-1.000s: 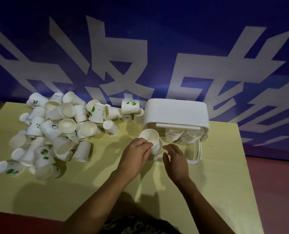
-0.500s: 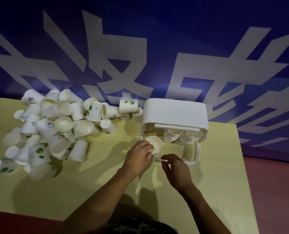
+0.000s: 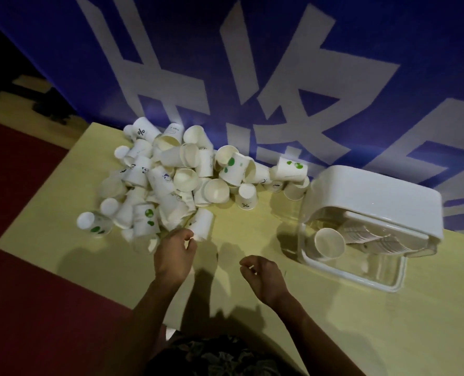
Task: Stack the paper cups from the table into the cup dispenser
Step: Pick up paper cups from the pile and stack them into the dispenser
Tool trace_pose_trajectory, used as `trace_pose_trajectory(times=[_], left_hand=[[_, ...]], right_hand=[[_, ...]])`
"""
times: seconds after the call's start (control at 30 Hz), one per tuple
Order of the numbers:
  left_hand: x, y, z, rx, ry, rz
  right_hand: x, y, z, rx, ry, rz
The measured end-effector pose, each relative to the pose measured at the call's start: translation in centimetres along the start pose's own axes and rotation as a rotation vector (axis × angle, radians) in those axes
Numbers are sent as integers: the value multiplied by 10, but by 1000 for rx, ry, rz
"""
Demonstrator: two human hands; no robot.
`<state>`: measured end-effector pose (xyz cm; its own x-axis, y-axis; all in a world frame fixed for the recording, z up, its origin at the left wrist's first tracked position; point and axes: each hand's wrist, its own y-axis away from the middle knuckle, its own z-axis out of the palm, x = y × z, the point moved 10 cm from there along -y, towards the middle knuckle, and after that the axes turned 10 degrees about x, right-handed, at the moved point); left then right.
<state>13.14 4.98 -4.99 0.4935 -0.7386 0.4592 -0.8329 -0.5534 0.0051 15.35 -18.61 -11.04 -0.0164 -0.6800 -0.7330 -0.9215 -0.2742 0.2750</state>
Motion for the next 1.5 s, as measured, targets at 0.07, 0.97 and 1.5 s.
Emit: trace_pose_trajectory(times=[0.07, 0.97, 1.5], left_hand=[[-26, -13, -9, 11, -12, -44], [-164, -71, -27, 31, 400, -692], [-114, -130, -43, 75, -9, -95]], right_hand=[[-7, -9, 28, -41, -40, 88], [-40, -41, 161, 295, -1354, 1235], [-38, -19, 111, 309, -997, 1017]])
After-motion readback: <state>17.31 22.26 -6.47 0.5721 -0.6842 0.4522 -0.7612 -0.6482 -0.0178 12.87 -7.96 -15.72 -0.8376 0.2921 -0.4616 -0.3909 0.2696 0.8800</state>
